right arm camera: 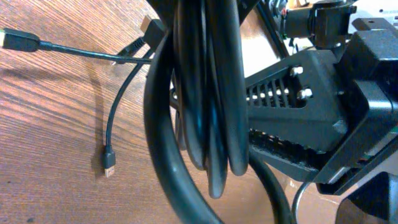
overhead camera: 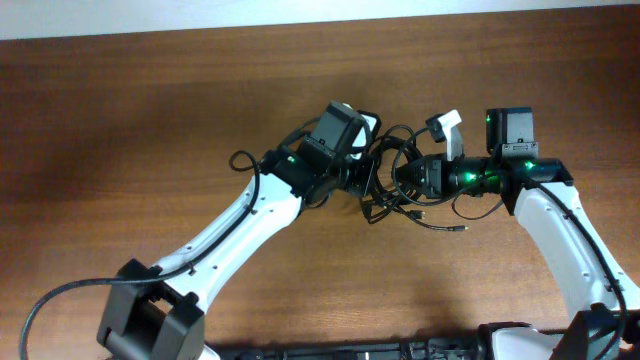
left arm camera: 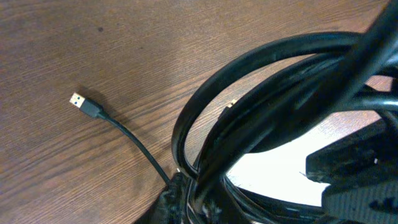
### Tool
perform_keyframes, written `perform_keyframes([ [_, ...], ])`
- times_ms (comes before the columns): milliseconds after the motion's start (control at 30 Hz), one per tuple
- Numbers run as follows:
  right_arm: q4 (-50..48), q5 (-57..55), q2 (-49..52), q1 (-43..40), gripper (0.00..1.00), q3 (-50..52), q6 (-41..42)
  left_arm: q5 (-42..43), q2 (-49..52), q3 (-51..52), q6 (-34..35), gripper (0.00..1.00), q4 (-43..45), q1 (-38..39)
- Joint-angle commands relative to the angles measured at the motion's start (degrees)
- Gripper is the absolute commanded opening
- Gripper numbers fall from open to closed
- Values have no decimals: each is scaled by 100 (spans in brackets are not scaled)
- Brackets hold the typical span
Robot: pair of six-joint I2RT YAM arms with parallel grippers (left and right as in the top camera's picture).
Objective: Untangle cables
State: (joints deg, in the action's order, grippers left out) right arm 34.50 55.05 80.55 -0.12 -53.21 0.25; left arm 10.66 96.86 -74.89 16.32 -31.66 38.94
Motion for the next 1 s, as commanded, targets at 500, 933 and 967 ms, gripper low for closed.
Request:
perform_keyframes([
  [500, 201, 164, -4, 48, 4, -42, 26, -160, -1685, -251, 1410, 0, 1416, -1408],
  [933, -348, 1327, -4, 793, 4, -37, -149, 74, -863, -188, 1882, 0, 1799, -411],
  [967, -330, 1172, -4, 793, 4, -37, -146, -131, -835, -188, 1847, 0, 1891, -457],
])
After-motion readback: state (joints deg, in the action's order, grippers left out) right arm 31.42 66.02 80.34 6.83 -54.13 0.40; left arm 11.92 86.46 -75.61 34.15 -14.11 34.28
